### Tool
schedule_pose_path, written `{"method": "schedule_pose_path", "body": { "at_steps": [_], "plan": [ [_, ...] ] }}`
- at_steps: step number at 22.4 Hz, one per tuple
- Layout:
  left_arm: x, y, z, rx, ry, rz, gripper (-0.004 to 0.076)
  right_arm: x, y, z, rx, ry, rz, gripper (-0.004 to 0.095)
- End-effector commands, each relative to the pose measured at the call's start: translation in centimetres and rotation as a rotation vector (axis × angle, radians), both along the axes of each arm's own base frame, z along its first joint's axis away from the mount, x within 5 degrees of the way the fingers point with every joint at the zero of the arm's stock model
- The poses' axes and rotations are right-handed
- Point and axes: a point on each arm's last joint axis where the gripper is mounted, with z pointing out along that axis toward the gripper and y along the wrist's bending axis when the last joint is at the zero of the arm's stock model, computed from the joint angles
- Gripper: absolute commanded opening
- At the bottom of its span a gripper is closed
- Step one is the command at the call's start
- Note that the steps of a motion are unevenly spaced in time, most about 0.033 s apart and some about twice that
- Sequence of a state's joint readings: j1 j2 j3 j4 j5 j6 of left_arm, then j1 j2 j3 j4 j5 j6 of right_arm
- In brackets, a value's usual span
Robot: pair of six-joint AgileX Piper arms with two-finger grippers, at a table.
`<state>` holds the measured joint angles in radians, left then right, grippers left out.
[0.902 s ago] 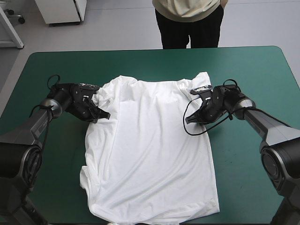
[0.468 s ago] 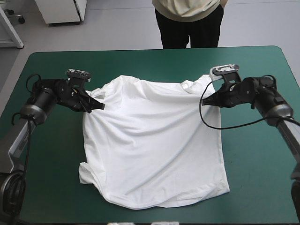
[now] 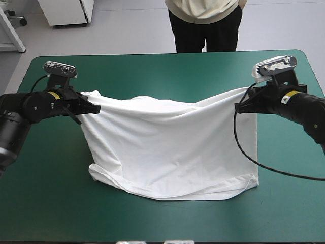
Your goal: Fold the cloth
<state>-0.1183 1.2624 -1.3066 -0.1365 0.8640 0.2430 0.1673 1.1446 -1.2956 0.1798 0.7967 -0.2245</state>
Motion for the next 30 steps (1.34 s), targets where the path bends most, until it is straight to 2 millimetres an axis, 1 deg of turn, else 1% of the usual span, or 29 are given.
{"method": "schedule_pose_path", "body": {
  "at_steps": [1,7,12,13,14,15,17,18,19,20,21,22,25,27,28,30],
  "plan": [
    [-3.0,0.3,4.2,-0.045,-0.202,0.007,-0.0009,-2.8,-0.6,3.2,0.027,-0.159,-0.006,-0.0018],
    [-7.8,0.9,7.5,-0.058,-0.351,0.006,-0.0009,-8.0,-1.4,6.1,0.048,-0.296,-0.002,-0.0017],
    [-11.9,1.4,10.3,-0.071,-0.490,0.006,-0.0009,-12.8,-2.2,9.2,0.057,-0.422,0.003,-0.0017],
    [-13.2,1.6,11.4,-0.077,-0.540,0.006,-0.0009,-14.2,-2.4,10.2,0.055,-0.456,0.003,-0.0017],
    [-13.8,1.6,11.9,-0.080,-0.562,0.006,-0.0009,-14.8,-2.6,10.6,0.050,-0.469,0.002,-0.0017],
    [-14.8,1.8,13.0,-0.084,-0.608,0.005,-0.0009,-15.6,-2.7,11.4,0.045,-0.486,0.002,-0.0017],
    [-16.2,1.9,14.5,-0.074,-0.649,-0.005,-0.0009,-17.0,-3.0,12.9,0.038,-0.527,0.003,-0.0017],
    [-16.6,1.9,15.0,-0.074,-0.656,-0.007,-0.0009,-17.5,-3.0,13.3,0.040,-0.543,0.004,-0.0017],
    [-16.8,1.9,15.3,-0.072,-0.654,-0.010,-0.0009,-18.4,-3.2,14.0,0.039,-0.561,0.006,-0.0017],
    [-16.8,1.9,15.3,-0.068,-0.634,-0.013,-0.0009,-18.6,-3.2,14.2,0.036,-0.552,0.009,-0.0017],
    [-16.6,1.9,15.1,-0.069,-0.622,-0.013,-0.0009,-18.6,-3.2,14.1,0.035,-0.548,0.009,-0.0017],
    [-16.2,1.8,14.8,-0.070,-0.586,-0.013,-0.0009,-18.1,-3.1,13.9,0.037,-0.515,0.010,-0.0017],
    [-14.6,1.6,14.0,-0.076,-0.504,-0.009,-0.0009,-15.5,-2.6,12.9,0.027,-0.414,0.015,-0.0017],
    [-13.1,1.4,13.5,-0.094,-0.458,0.001,-0.0009,-12.6,-2.0,12.0,0.024,-0.334,0.024,-0.0017],
    [-11.7,1.1,13.0,-0.105,-0.420,-0.004,-0.0009,-10.4,-1.6,11.5,0.024,-0.289,0.036,-0.0017],
    [-9.0,0.8,12.3,-0.110,-0.385,-0.001,-0.0009,-6.8,-1.0,10.9,0.023,-0.277,0.039,-0.0018]
  ]
}}
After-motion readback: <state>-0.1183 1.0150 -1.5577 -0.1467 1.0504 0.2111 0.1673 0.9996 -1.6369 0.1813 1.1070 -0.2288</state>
